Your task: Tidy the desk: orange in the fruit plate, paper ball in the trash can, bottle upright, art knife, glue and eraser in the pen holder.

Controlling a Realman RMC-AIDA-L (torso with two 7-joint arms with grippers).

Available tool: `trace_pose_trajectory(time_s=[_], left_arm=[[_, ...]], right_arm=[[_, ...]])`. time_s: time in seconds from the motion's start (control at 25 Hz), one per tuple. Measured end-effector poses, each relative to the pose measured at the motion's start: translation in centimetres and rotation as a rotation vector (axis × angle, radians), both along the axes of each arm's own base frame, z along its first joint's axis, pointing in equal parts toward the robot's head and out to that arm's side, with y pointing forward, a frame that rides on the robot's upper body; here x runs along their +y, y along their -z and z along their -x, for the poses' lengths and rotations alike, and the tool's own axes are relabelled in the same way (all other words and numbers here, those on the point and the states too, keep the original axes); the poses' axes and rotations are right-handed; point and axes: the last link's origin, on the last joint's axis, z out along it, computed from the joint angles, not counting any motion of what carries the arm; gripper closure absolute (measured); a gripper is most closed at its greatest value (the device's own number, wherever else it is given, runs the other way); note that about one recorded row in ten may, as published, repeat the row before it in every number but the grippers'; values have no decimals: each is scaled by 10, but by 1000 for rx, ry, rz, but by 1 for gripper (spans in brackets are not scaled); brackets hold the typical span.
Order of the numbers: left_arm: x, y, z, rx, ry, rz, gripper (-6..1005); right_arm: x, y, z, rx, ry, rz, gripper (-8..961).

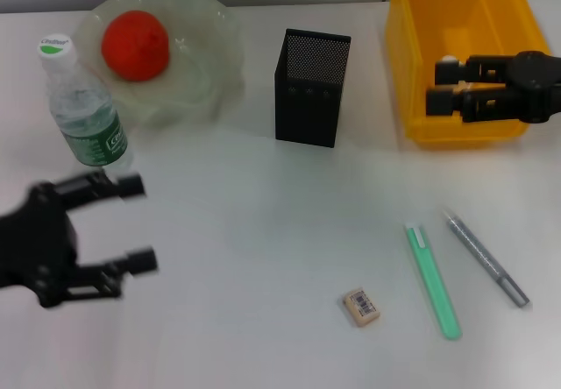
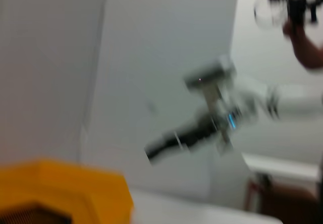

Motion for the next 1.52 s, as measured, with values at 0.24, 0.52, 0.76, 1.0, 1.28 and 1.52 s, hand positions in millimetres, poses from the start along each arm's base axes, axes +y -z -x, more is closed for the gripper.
trace_pose_trajectory(time_s=[0.24, 0.52, 0.76, 1.0, 1.28, 1.52], left_arm=[[2, 20, 2, 85, -22, 81, 153], [6, 28, 7, 119, -61, 67, 153], [8, 33, 10, 137, -88, 54, 153], [10, 39, 11, 147, -114, 45, 153], [14, 38, 15, 149, -166, 32, 154], [13, 38, 13, 132, -166, 37, 154]], right_arm=[[-1, 1, 55, -564, 148, 148, 101], [-7, 47, 86, -994, 215, 145, 102], [-2, 89, 80, -1086, 213, 122, 106], [4, 111, 64, -1076, 233, 123, 112], [2, 127, 55, -1045, 237, 161, 167], [3, 133, 49, -1059, 236, 166, 230]])
